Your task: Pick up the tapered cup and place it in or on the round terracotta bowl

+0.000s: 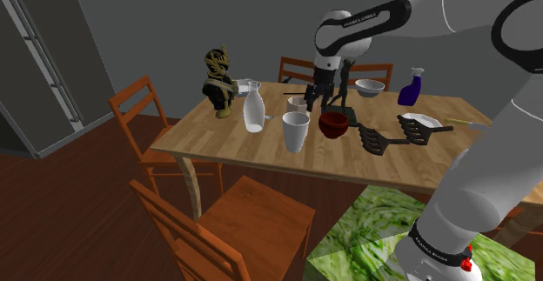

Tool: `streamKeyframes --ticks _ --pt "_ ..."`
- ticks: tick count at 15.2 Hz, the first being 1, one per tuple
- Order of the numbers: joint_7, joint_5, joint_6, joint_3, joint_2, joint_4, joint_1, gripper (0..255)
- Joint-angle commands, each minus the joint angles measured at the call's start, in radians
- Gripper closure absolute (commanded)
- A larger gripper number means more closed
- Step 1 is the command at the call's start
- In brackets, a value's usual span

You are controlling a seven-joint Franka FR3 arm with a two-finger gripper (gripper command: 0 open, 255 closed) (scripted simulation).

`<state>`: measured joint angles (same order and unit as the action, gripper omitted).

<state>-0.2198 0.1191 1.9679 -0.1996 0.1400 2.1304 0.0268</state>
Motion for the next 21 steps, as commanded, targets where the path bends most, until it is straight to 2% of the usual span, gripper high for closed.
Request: streamKeyframes --ticks 1,6,14,21 --pt "-0.030 0.026 0.031 -0.011 -0.088 -0.053 0.001 0" --pt "-0.097 0.092 0.070 -0.023 -0.278 -0.191 0.018 0" --pt "-0.110 0.112 0.162 -0.014 -0.316 -0.136 0.013 0" --pt "-0.110 0.112 0.162 -0.014 -0.316 -0.136 0.013 0"
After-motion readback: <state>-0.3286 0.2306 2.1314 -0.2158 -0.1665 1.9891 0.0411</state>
